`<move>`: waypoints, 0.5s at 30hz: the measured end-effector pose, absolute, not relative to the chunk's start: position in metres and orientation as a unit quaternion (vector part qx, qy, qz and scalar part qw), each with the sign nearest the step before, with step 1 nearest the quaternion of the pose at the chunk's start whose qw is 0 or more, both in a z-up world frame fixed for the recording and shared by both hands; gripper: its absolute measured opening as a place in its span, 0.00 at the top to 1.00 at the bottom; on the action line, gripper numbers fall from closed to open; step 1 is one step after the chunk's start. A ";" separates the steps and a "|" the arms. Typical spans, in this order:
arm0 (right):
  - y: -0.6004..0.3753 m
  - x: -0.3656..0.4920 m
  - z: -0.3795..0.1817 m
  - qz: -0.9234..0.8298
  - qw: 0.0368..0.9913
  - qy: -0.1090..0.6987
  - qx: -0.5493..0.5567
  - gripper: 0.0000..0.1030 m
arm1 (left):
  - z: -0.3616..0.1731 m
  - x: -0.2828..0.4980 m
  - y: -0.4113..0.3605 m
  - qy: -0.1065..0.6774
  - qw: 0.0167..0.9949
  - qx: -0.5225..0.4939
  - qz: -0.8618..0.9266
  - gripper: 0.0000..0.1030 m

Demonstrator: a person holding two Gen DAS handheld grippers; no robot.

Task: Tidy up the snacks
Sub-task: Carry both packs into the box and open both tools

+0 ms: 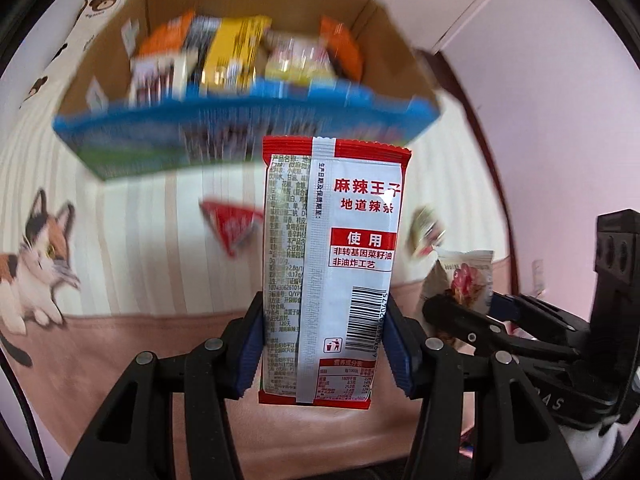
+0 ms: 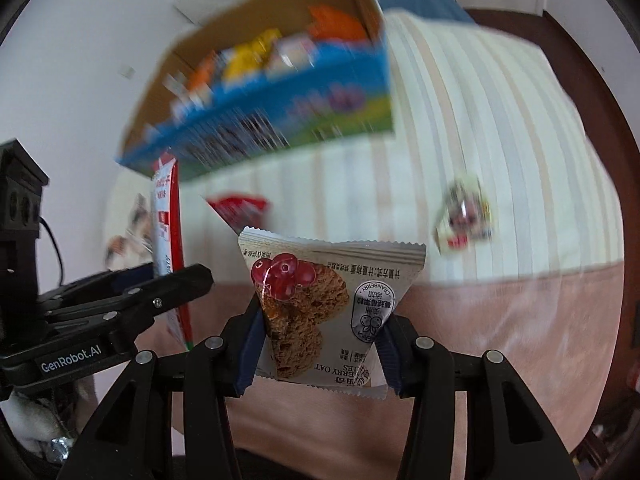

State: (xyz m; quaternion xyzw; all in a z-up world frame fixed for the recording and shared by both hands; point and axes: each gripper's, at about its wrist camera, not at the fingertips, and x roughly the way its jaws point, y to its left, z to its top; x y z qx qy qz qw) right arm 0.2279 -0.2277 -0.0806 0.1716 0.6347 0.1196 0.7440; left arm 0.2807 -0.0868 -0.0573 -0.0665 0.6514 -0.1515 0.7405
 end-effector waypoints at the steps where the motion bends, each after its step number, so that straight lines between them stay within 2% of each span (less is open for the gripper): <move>1: -0.228 0.239 -0.067 0.127 0.751 0.624 0.176 0.49 | -0.048 0.286 -0.083 0.646 0.744 -0.071 -0.155 0.51; 9: -0.236 0.328 0.002 0.150 0.805 0.556 0.141 0.49 | 0.000 0.353 -0.057 0.594 0.793 -0.045 -0.127 0.51; 15: -0.228 0.413 -0.008 0.128 0.816 0.556 0.088 0.49 | -0.009 0.426 -0.026 0.592 0.803 -0.011 -0.066 0.51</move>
